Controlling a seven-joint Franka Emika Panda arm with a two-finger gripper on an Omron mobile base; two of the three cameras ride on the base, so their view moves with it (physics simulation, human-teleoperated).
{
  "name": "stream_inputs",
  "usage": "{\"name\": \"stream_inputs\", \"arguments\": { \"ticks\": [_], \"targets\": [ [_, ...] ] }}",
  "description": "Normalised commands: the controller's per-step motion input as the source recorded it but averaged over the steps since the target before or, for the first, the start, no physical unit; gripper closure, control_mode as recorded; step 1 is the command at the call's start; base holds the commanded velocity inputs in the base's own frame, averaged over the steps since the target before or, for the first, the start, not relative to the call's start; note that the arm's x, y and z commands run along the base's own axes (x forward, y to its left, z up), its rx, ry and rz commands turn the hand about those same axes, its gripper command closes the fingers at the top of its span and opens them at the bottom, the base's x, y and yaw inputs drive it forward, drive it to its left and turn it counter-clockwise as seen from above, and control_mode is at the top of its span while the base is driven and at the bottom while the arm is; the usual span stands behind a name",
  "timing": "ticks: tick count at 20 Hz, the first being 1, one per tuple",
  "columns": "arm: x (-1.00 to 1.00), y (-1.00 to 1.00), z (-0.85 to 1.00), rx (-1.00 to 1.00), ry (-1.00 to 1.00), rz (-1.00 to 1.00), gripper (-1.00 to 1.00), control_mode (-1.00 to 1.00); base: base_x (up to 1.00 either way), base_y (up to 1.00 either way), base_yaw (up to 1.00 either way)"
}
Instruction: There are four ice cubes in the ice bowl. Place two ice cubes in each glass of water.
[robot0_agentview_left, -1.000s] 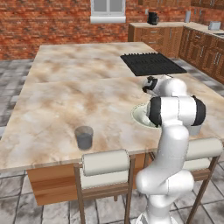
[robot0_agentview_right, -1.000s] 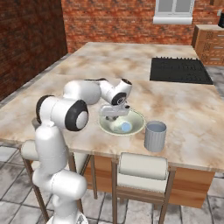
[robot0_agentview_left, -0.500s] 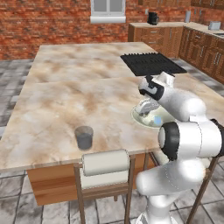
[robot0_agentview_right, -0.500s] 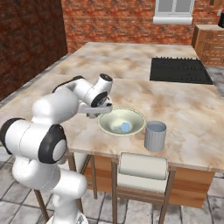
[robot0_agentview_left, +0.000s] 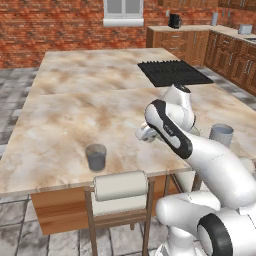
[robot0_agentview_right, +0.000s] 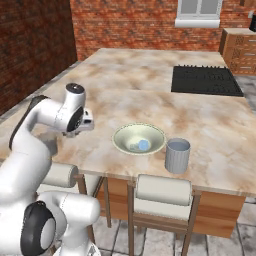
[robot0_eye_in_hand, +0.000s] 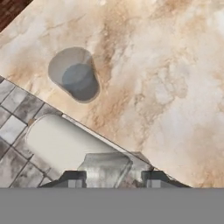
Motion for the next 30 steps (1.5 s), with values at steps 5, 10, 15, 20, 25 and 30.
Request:
{"name": "stream_inputs", "arguments": {
  "ticks": [5, 10, 15, 20, 25, 30],
  "targets": [
    [-0.5, 0.95, 0.64, -0.06, 0.0, 0.04, 1.0, -1.0, 0.0, 0.0, 0.0],
    [-0.02, 0.62, -0.01, 0.0, -0.03, 0.01, 1.0, -1.0, 0.0, 0.0, 0.0],
    [0.19, 0.4, -0.12, 0.0, 0.0, 0.0, 1.0, -1.0, 0.0, 0.0, 0.0],
    [0.36, 0.4, -0.13, -0.08, 0.0, 0.0, 1.0, -1.0, 0.0, 0.0, 0.0],
    [0.29, 0.23, -0.18, -0.15, 0.0, -0.04, 1.0, -1.0, 0.0, 0.0, 0.0],
    [0.29, 0.02, -0.12, -0.05, 0.02, -0.01, 1.0, -1.0, 0.0, 0.0, 0.0]
  ]
}}
